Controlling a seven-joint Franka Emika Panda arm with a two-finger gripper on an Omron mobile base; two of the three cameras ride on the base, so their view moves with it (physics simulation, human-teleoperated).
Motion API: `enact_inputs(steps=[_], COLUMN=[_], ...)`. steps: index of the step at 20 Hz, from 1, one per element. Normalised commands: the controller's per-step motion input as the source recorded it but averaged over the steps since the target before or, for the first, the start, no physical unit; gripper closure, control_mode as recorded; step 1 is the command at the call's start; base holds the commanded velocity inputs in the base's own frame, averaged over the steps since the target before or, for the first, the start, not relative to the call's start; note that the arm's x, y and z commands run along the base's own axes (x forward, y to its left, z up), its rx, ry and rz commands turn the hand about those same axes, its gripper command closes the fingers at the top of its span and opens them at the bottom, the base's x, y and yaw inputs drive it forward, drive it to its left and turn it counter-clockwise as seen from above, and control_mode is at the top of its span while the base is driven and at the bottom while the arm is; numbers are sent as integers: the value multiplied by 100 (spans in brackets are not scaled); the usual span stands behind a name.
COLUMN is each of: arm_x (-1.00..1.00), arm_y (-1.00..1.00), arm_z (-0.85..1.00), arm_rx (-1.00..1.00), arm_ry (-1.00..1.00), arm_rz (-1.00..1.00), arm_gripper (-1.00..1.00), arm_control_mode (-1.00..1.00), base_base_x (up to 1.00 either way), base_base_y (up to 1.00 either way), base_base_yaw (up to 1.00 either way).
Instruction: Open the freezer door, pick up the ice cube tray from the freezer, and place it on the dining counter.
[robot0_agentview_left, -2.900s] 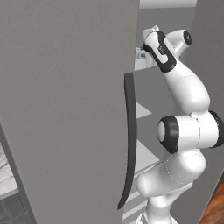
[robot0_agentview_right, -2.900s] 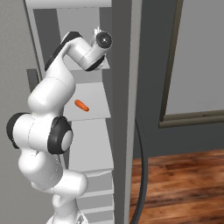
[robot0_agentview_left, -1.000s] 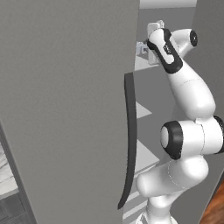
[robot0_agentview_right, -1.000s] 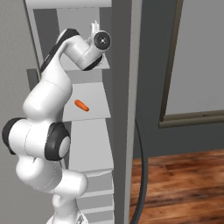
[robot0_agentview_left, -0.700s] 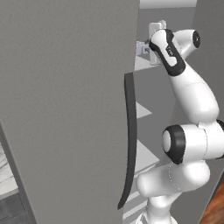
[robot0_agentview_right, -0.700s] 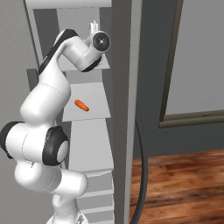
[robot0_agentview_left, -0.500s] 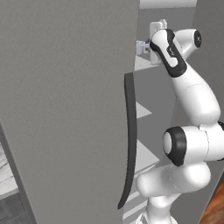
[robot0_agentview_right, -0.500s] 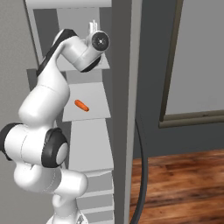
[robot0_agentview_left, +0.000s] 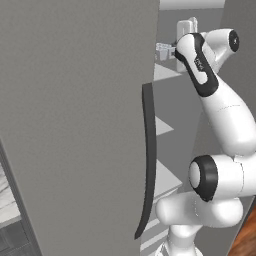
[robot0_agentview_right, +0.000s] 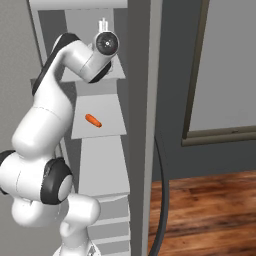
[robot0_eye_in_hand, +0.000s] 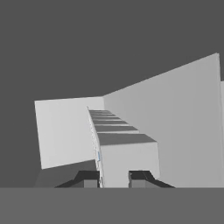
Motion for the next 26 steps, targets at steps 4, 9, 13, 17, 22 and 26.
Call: enact_inputs(steps=[4, 9, 13, 17, 22, 26], arm_x=[-47, -51, -52, -62, -63, -64], arm_y=[0, 0, 0, 0, 0, 0], arm_z=[1, 0, 0, 0, 0, 0], arm_rx=[0, 0, 0, 0, 0, 0], arm_ry=[0, 0, 0, 0, 0, 0], arm_rz=[-5, -5, -4, -2, -1, 0], arm_gripper=[100, 100, 100, 100, 100, 100], arm_control_mode=[-100, -100, -100, -100, -100, -100], base_base_x=[0, 0, 0, 0, 0, 0], base_base_y=[0, 0, 0, 0, 0, 0], base_base_yaw=[0, 0, 0, 0, 0, 0])
